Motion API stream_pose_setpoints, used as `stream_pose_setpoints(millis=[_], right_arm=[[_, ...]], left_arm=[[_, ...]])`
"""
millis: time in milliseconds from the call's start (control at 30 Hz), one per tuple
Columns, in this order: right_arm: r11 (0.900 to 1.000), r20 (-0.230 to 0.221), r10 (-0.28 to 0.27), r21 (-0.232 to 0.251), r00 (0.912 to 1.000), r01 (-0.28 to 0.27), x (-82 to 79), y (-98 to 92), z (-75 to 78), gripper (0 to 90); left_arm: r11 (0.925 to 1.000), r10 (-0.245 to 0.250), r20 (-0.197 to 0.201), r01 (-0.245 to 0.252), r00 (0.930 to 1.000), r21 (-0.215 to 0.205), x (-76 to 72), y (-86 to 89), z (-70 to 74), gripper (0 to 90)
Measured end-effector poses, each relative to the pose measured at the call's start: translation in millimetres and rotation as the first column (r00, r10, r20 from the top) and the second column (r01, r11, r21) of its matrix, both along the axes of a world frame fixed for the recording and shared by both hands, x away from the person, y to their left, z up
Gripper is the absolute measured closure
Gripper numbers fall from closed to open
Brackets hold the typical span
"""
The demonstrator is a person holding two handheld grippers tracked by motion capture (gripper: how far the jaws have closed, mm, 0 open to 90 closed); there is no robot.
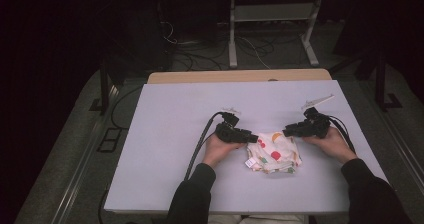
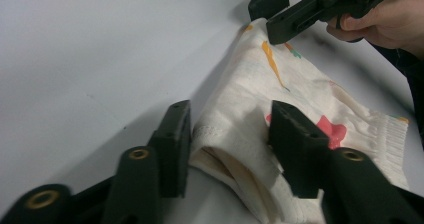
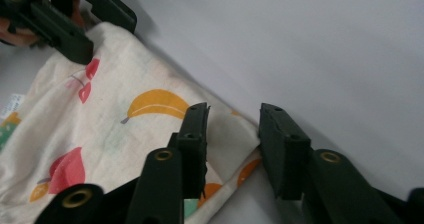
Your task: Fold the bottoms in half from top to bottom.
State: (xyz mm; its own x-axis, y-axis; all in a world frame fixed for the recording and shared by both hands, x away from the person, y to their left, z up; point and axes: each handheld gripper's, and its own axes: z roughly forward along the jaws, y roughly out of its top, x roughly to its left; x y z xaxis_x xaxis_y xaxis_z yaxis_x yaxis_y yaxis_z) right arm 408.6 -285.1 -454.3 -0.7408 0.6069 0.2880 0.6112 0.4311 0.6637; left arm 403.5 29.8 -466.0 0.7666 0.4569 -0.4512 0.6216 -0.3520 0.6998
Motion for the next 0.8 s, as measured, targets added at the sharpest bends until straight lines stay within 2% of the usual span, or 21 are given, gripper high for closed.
stream_pose_setpoints(millis=[33,133,200,267,400,600,800], right_arm=[[1.000,-0.003,-0.002,-0.014,1.0000,0.002,-0.9,2.3,0.0,68.9],[1.000,-0.020,0.001,-0.014,0.9998,-0.002,-1.0,3.7,-0.1,81.8],[1.000,-0.046,-0.008,-0.011,0.9989,0.008,-0.4,3.3,-1.7,86.5],[1.000,-0.051,-0.019,-0.009,0.9985,0.018,-0.7,2.7,-2.0,87.5],[0.999,-0.045,-0.036,-0.013,0.9983,0.036,-3.0,3.1,-0.2,88.1],[0.999,-0.003,-0.051,-0.020,0.9987,0.050,-5.0,5.9,4.9,88.6],[0.998,0.023,-0.055,-0.005,0.9982,0.055,-4.5,9.5,10.2,88.7]], left_arm=[[1.0000,0.003,0.002,-0.003,1.0000,0.003,0.2,-0.1,0.1,57.7],[0.9998,0.009,0.020,-0.009,0.9998,0.018,0.4,0.6,1.2,69.1],[0.9999,0.010,0.019,-0.010,0.9998,0.014,0.8,1.2,1.7,78.1],[0.9999,0.007,0.018,-0.007,0.9998,0.010,0.7,1.8,2.5,83.5],[0.9999,0.008,0.014,-0.008,0.9999,0.014,0.2,2.1,3.3,85.6],[0.9993,-0.004,0.046,0.002,0.9990,0.036,-2.7,3.7,9.1,85.9],[0.9993,-0.007,0.064,0.004,0.9979,0.036,-4.5,8.5,16.4,86.0]])
